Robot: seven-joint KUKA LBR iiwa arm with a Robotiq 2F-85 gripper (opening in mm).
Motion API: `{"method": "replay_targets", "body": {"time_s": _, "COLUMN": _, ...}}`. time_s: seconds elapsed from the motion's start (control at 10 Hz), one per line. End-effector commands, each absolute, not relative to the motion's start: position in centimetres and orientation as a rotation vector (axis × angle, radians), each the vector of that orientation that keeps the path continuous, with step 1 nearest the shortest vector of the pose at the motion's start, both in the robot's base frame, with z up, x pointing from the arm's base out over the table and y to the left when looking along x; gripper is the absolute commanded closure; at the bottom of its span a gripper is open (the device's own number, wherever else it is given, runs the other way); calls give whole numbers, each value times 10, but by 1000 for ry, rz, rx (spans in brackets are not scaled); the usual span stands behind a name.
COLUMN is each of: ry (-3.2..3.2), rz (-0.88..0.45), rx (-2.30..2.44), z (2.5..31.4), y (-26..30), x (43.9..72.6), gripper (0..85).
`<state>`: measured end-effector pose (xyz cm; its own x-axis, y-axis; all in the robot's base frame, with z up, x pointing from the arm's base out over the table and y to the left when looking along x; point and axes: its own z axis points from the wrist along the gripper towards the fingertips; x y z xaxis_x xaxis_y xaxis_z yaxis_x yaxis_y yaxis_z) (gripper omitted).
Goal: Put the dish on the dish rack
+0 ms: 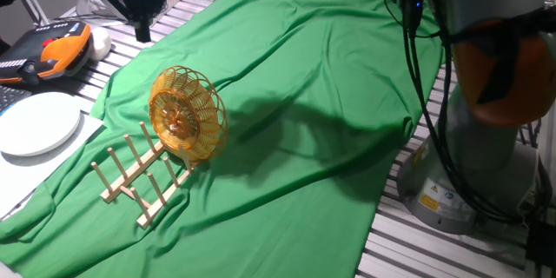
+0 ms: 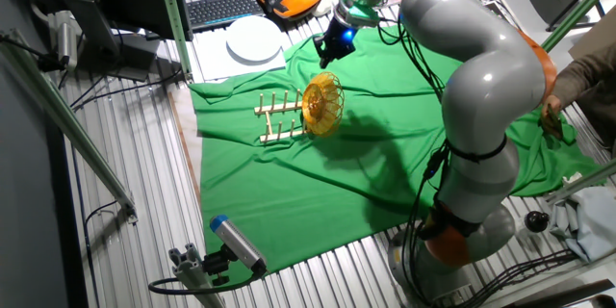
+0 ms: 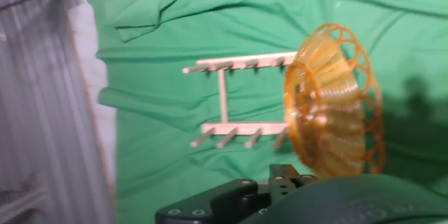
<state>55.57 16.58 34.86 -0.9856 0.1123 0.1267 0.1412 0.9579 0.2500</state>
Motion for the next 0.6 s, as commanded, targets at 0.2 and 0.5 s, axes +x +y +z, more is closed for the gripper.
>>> {"method": "replay_targets", "body": {"time_s": 0.2, "ry": -3015, "rz": -345, "rx": -97, "z": 346, "y": 165, "x": 561, "gripper": 850}}
{"method": "replay_targets", "body": {"time_s": 0.5, "ry": -3044, "rz": -335, "rx": -42, "z": 347, "y": 172, "x": 563, "gripper": 850}}
